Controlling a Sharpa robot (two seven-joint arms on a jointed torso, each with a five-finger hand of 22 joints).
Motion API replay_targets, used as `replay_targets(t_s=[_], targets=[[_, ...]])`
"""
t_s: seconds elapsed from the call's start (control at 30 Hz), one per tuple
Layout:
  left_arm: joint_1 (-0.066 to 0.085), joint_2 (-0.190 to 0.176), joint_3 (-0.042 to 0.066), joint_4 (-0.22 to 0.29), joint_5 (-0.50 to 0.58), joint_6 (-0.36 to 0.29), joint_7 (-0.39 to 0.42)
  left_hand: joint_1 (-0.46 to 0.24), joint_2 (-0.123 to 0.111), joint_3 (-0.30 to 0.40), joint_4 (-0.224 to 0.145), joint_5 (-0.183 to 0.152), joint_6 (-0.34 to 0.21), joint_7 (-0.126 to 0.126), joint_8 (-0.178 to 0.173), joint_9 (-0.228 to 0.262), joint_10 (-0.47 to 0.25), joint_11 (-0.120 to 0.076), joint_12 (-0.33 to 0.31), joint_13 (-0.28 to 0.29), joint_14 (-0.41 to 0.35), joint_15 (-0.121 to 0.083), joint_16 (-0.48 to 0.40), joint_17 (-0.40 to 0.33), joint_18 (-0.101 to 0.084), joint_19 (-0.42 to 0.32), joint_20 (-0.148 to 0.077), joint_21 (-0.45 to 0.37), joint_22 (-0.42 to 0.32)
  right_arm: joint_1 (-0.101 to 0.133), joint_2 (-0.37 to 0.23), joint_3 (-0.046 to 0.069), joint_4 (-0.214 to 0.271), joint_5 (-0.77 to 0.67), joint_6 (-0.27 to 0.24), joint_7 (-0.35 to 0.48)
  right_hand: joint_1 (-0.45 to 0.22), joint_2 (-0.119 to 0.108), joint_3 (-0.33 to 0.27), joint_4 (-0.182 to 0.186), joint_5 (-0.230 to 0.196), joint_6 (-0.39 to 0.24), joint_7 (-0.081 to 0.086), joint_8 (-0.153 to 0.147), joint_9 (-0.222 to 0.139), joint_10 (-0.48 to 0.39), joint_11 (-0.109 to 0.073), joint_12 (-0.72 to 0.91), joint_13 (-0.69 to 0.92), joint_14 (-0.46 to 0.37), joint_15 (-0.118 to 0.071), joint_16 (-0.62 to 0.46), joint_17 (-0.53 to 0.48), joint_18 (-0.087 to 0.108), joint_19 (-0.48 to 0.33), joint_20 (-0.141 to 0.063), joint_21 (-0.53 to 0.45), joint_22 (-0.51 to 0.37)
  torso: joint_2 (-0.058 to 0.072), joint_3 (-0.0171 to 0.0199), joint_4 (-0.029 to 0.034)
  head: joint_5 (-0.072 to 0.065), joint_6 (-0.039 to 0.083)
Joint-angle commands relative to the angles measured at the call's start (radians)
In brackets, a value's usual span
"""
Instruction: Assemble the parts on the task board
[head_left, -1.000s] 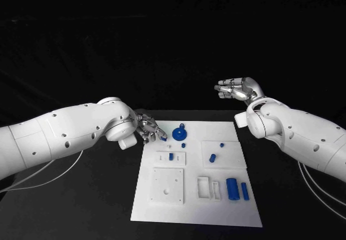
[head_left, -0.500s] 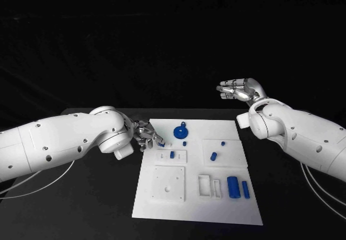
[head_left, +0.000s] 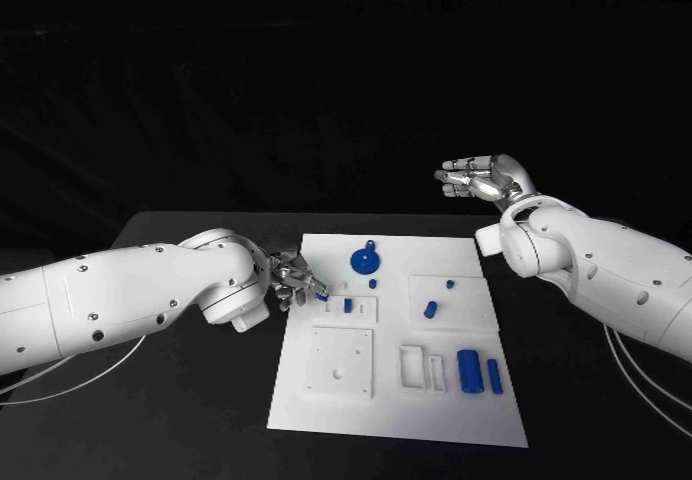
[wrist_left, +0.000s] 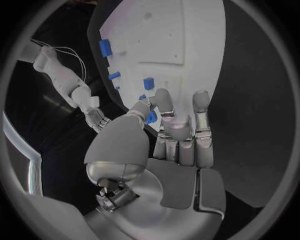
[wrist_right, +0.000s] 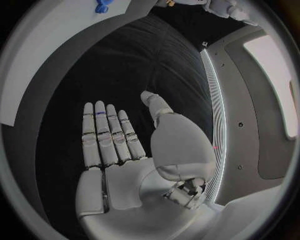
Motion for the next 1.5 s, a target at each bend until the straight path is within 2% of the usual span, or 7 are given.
replay_targets(t_s=[0.03, 0.23, 0.5, 0.67, 0.87, 1.5], targets=[[-0.003, 0.003, -0.002, 0.003, -0.036, -0.043, -0.001, 0.004, 0.009, 0.036, -0.034, 0.004, 0.112, -0.077, 0.003, 0.189, 0.048, -0.01, 0.007, -0.001, 0.005, 0.001, 0.002, 0.001, 0.013, 0.008, 0.001, 0.004, 0.02, -0.001, 0.0, 0.0, 0.002, -0.001, 0.017, 0.005, 0.001, 0.007, 0.001, 0.0, 0.005, -0.007, -0.002, -0.006, -0.001, -0.006, 0.001, -0.003, -0.002, -0.008, 0.001, -0.005, -0.001, 0.019, -0.007, 0.003, 0.003, -0.001, 0.001, 0.0001, -0.0006, 0.0, -0.004], [-0.012, 0.01, -0.008, -0.001, -0.04, -0.044, -0.004, 0.003, 0.009, 0.038, -0.034, 0.006, 0.112, -0.077, 0.002, 0.191, 0.048, -0.01, 0.008, -0.002, 0.005, 0.002, 0.001, 0.002, 0.014, 0.007, 0.001, 0.006, 0.02, -0.001, 0.0, 0.0, 0.003, -0.001, 0.017, 0.005, 0.002, 0.007, 0.001, 0.002, 0.007, -0.009, -0.001, -0.006, -0.001, -0.007, 0.001, -0.003, -0.002, -0.008, 0.001, -0.005, -0.001, 0.019, -0.007, 0.003, 0.003, -0.001, 0.0, 0.0011, 0.0001, 0.001, -0.006], [-0.032, 0.019, -0.012, -0.006, -0.042, -0.049, -0.002, 0.002, 0.009, 0.039, -0.035, 0.007, 0.112, -0.077, 0.002, 0.192, 0.048, -0.01, 0.009, -0.003, 0.005, 0.002, 0.001, 0.004, 0.014, 0.006, 0.001, 0.008, 0.02, -0.002, -0.001, 0.0, 0.003, -0.001, 0.017, 0.005, 0.002, 0.007, 0.001, 0.002, 0.009, -0.008, -0.002, -0.006, -0.001, -0.006, 0.001, -0.003, -0.002, -0.008, 0.001, -0.005, -0.001, 0.02, -0.007, 0.003, 0.003, -0.001, 0.0, -0.0003, 0.0001, -0.003, -0.007], [-0.038, 0.024, -0.013, -0.005, -0.043, -0.046, -0.001, 0.001, 0.009, 0.041, -0.036, 0.01, 0.112, -0.077, 0.001, 0.194, 0.048, -0.01, 0.01, -0.004, 0.005, 0.002, 0.001, 0.005, 0.015, 0.005, 0.001, 0.01, 0.019, -0.002, -0.001, 0.0, 0.003, -0.001, 0.017, 0.006, 0.002, 0.007, 0.001, 0.002, 0.009, -0.008, -0.002, -0.006, -0.001, -0.006, 0.001, -0.003, -0.002, -0.008, 0.001, -0.005, -0.001, 0.02, -0.007, 0.003, 0.003, -0.001, 0.0, -0.0003, -0.0003, -0.002, -0.008], [-0.04, 0.026, -0.013, -0.005, -0.043, -0.034, -0.005, 0.001, 0.009, 0.041, -0.036, 0.01, 0.112, -0.077, 0.001, 0.194, 0.048, -0.01, 0.01, -0.004, 0.005, 0.002, 0.001, 0.005, 0.015, 0.005, 0.001, 0.01, 0.019, -0.002, -0.001, 0.0, 0.003, -0.001, 0.017, 0.006, 0.002, 0.006, 0.002, 0.002, 0.012, -0.009, -0.001, -0.006, -0.001, -0.006, 0.001, -0.003, -0.002, -0.008, 0.001, -0.005, -0.001, 0.02, -0.007, 0.003, 0.003, -0.001, -0.001, 0.0007, 0.0012, -0.003, -0.01], [-0.041, 0.023, -0.014, -0.002, -0.06, 0.016, -0.023, -0.003, 0.009, 0.046, -0.044, 0.022, 0.115, -0.078, 0.002, 0.201, 0.048, -0.011, 0.017, -0.004, 0.01, 0.002, 0.006, 0.021, 0.015, 0.003, 0.001, 0.018, 0.02, -0.006, -0.002, 0.0, 0.001, -0.001, 0.018, 0.006, 0.001, 0.006, 0.004, 0.002, 0.016, -0.009, -0.001, -0.006, -0.001, -0.007, 0.001, -0.003, -0.002, -0.009, 0.001, -0.005, -0.001, 0.02, -0.007, 0.003, 0.003, -0.001, -0.001, 0.0001, 0.0009, -0.005, -0.014]])
